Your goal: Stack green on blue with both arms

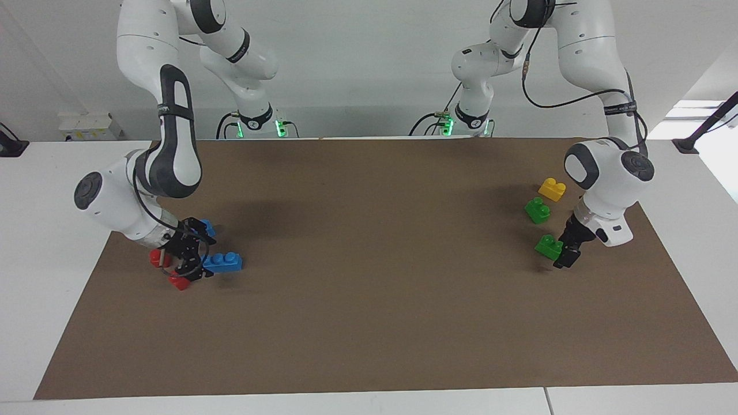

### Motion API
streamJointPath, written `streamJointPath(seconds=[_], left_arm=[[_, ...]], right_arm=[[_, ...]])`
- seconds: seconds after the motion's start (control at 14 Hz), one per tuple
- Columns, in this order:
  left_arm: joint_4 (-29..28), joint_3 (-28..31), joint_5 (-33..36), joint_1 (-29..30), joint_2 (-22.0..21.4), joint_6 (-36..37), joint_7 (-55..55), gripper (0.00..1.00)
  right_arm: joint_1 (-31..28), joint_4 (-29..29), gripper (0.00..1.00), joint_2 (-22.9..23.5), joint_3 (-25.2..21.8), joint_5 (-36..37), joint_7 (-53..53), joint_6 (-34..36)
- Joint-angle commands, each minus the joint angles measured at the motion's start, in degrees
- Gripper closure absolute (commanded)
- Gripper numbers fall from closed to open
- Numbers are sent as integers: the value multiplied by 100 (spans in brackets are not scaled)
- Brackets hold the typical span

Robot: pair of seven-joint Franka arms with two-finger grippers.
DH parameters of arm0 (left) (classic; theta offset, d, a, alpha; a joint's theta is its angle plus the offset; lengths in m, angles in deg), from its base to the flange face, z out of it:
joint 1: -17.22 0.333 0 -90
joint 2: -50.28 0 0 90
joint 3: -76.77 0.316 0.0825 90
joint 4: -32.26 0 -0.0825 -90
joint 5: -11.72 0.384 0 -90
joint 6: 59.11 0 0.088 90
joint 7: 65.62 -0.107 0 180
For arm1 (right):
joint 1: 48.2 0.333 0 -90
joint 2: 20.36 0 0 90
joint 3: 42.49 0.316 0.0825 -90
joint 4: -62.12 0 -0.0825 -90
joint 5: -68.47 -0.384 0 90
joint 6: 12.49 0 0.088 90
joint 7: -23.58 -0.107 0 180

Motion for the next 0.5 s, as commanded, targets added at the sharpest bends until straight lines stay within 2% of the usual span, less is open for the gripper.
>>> streamJointPath(seconds=[0.0, 0.14, 0.21, 0.29, 0.36, 0.43], left_arm=[[23, -2, 117, 3, 47, -125, 149, 0], [-3, -2, 117, 3, 39, -143, 175, 2], [-12, -2, 126, -14, 47, -151, 219, 7], [-38, -2, 126, -32, 39, -177, 237, 17], [-65, -2, 126, -40, 38, -204, 255, 31], [-65, -2, 126, -23, 38, -222, 298, 55]], right_arm=[[-91, 288, 1, -153, 40, -107, 280, -310], [-100, 367, 1, -109, 40, -107, 316, -529], [-100, 411, 1, -92, 40, -107, 325, -609], [-117, 429, 1, -74, 40, -107, 377, -697], [-135, 455, 1, -74, 40, -116, 404, -784], [-152, 481, 1, -65, 40, -116, 404, -803]])
